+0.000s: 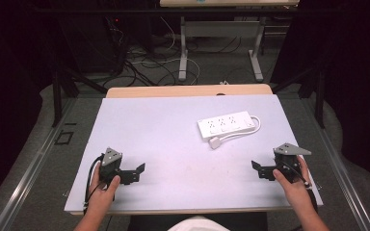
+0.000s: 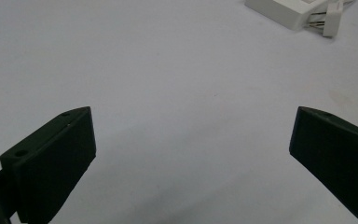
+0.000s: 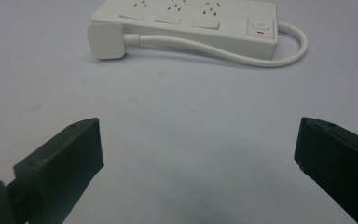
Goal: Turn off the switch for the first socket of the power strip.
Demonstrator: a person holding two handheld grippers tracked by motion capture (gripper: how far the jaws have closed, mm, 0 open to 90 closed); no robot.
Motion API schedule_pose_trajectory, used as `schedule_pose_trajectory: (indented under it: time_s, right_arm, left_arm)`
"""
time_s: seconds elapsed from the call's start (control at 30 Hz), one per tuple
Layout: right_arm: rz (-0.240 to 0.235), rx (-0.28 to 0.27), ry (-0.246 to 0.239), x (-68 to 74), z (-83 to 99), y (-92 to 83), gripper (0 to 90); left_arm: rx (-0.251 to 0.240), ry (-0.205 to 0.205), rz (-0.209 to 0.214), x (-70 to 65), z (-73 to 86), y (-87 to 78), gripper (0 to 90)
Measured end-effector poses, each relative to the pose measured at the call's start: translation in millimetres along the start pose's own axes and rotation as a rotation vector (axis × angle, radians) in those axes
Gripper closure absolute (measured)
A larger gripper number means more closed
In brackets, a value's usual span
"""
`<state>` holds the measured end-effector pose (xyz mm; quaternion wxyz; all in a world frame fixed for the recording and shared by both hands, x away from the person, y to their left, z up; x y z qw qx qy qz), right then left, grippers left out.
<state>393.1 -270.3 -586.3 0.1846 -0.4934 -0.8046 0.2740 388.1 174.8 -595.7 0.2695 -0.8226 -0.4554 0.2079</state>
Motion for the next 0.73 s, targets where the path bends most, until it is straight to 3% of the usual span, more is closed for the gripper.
schedule_pose_trajectory:
  time_s: [0.33, 0.73]
  right_arm:
    - [0.023, 0.029, 0.032, -9.0, 10.9, 2.6, 0.5]
    - [0.005, 0.098, 0.007, -5.6, 16.3, 2.1, 0.8]
  left_arm:
    - [0.0, -0.01, 0.002, 0.5, 0.1, -1.1, 0.2]
    - [-0.007, -0.013, -0.004, 2.0, -0.7, 0.1, 0.2]
Point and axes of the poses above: each handheld gripper's, and its own axes: y roughly forward along the jaws, z roughly out of its underside, x roughly to its left, the point moved 10 cm from there along y, roughly forward along the jaws, and after that the axes turned 5 degrees about x, right-handed, at the moved point
